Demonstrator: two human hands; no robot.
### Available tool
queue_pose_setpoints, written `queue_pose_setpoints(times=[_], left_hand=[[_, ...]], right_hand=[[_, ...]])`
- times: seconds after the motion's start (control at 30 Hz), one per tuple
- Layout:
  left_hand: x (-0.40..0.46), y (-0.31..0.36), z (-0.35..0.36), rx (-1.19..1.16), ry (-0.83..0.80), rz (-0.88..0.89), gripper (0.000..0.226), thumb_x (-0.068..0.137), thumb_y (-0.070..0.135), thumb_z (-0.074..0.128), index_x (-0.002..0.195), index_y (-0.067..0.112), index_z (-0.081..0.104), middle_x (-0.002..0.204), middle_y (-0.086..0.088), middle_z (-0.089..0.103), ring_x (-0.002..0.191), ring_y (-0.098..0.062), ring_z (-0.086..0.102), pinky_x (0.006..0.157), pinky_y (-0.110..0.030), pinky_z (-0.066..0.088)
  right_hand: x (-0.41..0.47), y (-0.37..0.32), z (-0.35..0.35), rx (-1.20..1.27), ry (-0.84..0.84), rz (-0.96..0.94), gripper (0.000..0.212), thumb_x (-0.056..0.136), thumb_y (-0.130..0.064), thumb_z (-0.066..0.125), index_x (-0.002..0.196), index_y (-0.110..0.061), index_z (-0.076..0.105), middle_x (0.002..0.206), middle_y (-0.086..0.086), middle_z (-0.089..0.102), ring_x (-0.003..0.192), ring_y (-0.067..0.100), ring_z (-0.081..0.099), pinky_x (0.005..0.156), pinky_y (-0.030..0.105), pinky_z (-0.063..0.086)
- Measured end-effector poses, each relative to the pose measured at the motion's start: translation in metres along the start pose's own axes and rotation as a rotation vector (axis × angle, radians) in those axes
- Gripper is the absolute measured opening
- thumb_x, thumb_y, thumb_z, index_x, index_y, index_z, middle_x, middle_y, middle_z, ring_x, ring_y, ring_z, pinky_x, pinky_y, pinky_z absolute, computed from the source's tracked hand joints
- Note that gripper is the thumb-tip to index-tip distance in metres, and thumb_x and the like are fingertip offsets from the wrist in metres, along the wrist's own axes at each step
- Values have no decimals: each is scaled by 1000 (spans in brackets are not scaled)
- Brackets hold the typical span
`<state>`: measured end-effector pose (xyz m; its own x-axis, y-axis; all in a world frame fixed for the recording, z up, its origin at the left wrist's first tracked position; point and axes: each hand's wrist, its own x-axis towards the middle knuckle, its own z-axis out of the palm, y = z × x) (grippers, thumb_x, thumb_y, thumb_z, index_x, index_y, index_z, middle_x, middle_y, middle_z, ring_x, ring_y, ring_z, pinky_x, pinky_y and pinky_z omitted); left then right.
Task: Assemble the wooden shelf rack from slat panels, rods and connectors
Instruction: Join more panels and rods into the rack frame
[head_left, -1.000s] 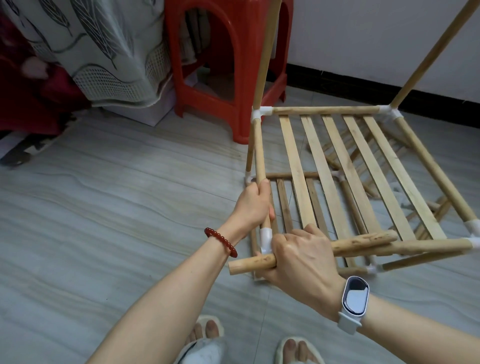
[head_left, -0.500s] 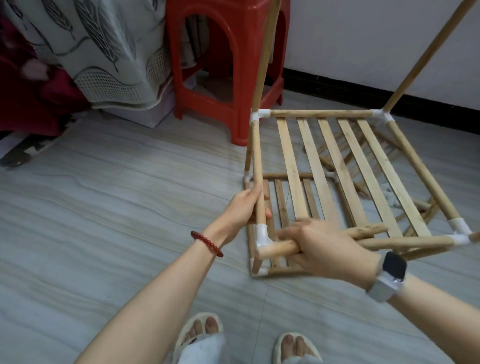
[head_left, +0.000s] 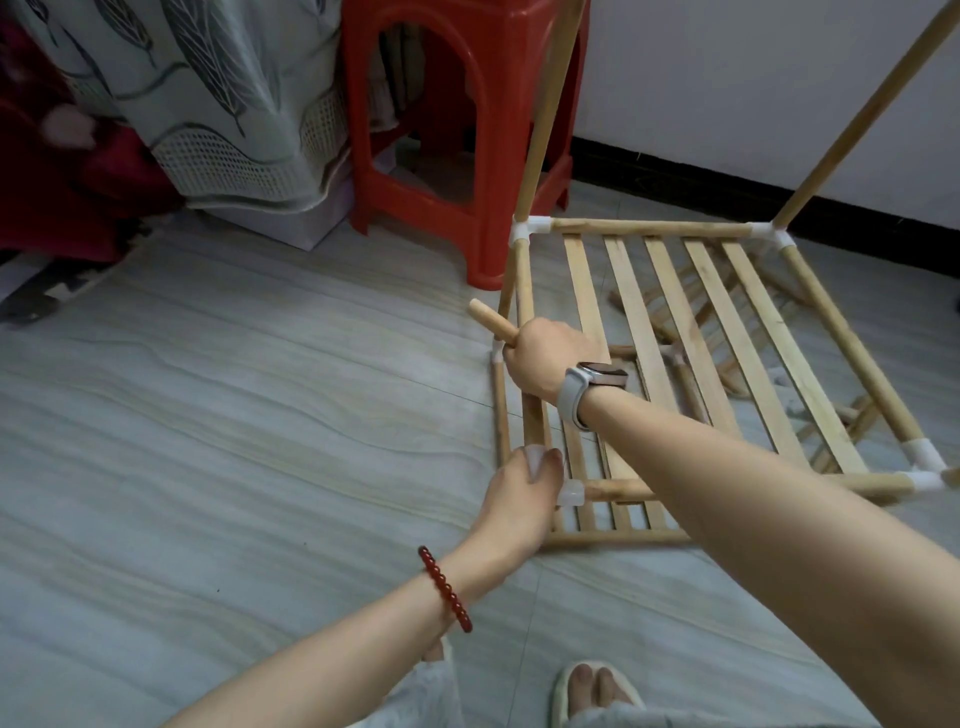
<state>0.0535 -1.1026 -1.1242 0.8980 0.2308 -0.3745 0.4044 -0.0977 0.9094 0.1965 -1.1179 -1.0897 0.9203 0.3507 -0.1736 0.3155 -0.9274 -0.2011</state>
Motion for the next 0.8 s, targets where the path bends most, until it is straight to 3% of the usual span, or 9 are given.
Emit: queue_pose_setpoints(times=[0.13,0.4,0.53,0.7,0.8], left_hand=[[0,0,-2,-21,65,42,31,99,30,35,69,23,39,72,5,44,71,-10,46,61,-26,37],[2,2,-7,-53,98,58,33,97,28,35,65,24,35,67,6,39,62,-7,40,55,-25,34],[1,-3,-10,-70,126,62,33,97,28,35,64,24,35,68,5,40,64,-9,41,62,-27,40],[7,3,-11,-90,124,43,32,99,28,34,67,22,37,71,3,42,66,-10,43,62,-27,40],[-10,-17,-3,40,37,68,28,99,32,39,72,26,41,72,10,45,67,4,49,58,-9,37]], right_hand=[[6,-5,8,-51,80,3,22,94,-33,45,83,-15,54,61,-2,46,50,14,43,43,25,25],[18,-9,12,-26,79,12,22,92,-34,47,80,-16,52,62,-1,49,54,17,48,45,25,30],[21,-14,13,-11,61,11,23,92,-34,46,81,-15,53,65,0,51,57,19,52,48,27,35],[22,-18,14,-7,64,7,20,91,-32,47,85,-15,55,65,0,50,54,17,49,45,25,31],[35,-13,1,-24,81,25,23,91,-32,49,96,-13,60,76,2,59,65,22,58,51,27,37]])
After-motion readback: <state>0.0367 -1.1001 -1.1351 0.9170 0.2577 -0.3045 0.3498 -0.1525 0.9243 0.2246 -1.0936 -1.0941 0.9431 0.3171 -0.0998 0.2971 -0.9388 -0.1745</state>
